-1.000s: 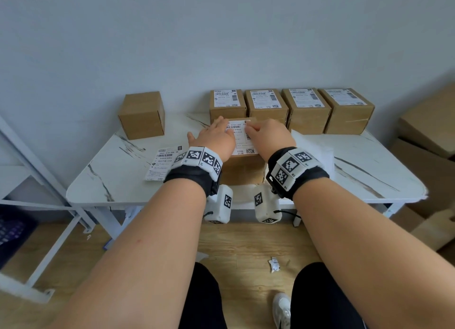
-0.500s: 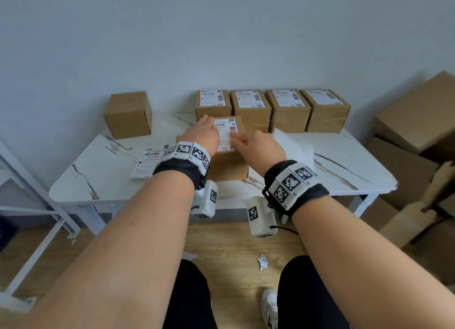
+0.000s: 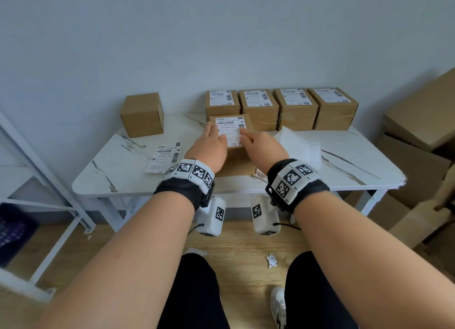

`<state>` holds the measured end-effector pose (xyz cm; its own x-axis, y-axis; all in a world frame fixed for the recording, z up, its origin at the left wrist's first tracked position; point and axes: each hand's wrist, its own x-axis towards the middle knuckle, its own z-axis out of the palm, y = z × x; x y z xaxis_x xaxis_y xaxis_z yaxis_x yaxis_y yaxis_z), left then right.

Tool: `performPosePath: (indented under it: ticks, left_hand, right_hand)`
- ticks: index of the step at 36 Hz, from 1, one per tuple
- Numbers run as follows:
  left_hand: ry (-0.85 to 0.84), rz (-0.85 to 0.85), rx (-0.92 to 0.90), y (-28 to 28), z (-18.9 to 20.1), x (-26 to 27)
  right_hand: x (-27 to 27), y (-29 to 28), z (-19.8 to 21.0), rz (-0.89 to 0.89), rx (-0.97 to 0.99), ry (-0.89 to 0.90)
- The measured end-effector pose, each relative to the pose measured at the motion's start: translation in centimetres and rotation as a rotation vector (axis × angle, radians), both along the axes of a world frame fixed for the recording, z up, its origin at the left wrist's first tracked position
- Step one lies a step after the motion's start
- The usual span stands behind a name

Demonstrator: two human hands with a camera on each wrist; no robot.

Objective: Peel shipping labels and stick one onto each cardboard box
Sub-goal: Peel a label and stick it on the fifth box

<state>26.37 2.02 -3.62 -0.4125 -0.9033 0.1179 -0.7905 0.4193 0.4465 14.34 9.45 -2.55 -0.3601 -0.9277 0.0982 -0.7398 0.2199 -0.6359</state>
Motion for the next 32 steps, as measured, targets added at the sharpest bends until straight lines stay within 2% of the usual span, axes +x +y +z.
performPosePath:
  ticks: [10,21,25,29,32]
  left_hand:
    - [0.213,-0.064,0.092,2.1,0.3,1.4]
    - [0.279,-0.061,0.161,2.9,1.3,1.9]
    - [0.322,0.019,0.177,3.2,1.0,1.9]
    - [0.319,0.176,0.188,3.1,0.5,2.2]
    - [0.308,0.198,0.164,3.1,0.4,2.7]
  right_hand:
    - [1.8,0.7,0.6,-0.08,0.049,0.002]
    - [0.7,0.2,0.9,-0.04,0.025,-0.097]
    - [1.0,0.4,0.4,-0.074,-0.012,-0.095]
    - [1.1,0.6,0.4,-0.219,0.002,-0.205]
    - [1.3,0.6,0.3,-0.238,0.005,-0.185]
